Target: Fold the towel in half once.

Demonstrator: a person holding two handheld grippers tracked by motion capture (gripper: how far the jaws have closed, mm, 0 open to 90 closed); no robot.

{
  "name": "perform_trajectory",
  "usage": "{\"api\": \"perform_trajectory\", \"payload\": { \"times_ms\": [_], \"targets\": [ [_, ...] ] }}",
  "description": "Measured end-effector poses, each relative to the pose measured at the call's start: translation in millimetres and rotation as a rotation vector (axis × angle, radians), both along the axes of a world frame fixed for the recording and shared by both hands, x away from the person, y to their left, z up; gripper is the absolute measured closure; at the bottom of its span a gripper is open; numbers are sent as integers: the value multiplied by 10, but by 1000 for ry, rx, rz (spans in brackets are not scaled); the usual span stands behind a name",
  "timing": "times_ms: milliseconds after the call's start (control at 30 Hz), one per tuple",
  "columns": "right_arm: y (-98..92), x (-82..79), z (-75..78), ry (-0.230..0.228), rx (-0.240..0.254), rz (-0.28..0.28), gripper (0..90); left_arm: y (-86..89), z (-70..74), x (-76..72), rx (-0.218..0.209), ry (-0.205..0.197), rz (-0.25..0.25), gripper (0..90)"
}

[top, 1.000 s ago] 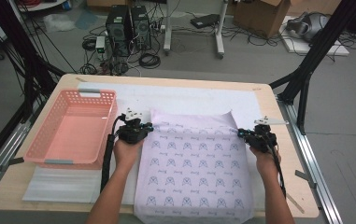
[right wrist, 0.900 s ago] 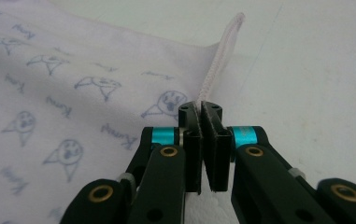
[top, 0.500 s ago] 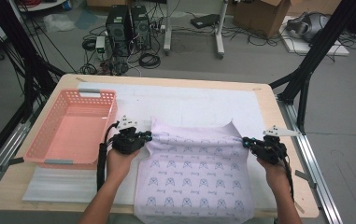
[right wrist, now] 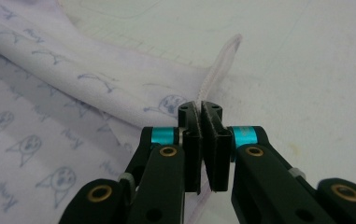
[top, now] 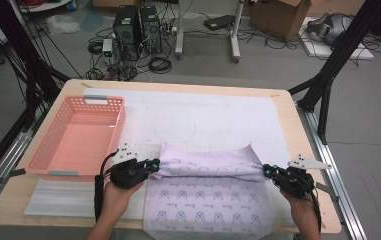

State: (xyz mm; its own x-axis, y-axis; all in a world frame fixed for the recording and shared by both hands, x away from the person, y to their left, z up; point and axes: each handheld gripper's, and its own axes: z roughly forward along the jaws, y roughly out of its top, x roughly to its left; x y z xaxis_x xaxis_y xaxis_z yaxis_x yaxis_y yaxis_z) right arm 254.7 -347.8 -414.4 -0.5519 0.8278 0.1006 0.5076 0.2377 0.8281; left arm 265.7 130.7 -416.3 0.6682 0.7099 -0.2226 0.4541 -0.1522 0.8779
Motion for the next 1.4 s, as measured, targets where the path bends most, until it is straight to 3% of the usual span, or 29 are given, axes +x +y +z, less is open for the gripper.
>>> {"api": "perform_trajectory", "payload": {
  "times_ms": [200,267,300,367,500,567,667,767,833,867,900,933,1033,1200,1400],
  "targets": [
    [14,-147,-138,5,1,2,845,14,-173,-93,21,35,-6,818],
    [14,-147,-170,5,-10,-29,719,6,-198,-32,4,77,36,536],
    [9,-131,-172,14,-1,-46,658,11,-191,5,-12,91,37,481],
    [-7,-86,-146,17,13,-73,562,3,-176,84,-7,80,47,462],
    [4,105,-108,62,32,-88,478,-71,-221,269,4,138,64,417],
    [51,222,-122,104,19,-87,473,-140,-267,326,19,168,73,403],
    [134,327,-162,129,-26,-85,491,-209,-319,367,34,176,78,388],
    [200,399,-239,158,-76,-92,582,-237,-347,383,62,180,100,452],
    [218,418,-283,175,-89,-90,647,-230,-350,380,70,178,96,650],
    [203,416,-288,168,-79,-91,745,-227,-354,371,78,166,89,845],
    [183,418,-290,183,-55,-76,826,-219,-357,360,70,149,87,880],
    [166,421,-295,200,-30,-59,845,-196,-346,339,47,133,95,896],
    [140,357,-251,153,-30,-52,868,-108,-268,273,0,88,108,897],
    [105,177,-128,80,-5,-49,871,59,-161,129,-30,13,124,898],
    [68,19,-103,55,17,-42,870,131,-128,-17,-43,-13,103,898]
  ]
}}
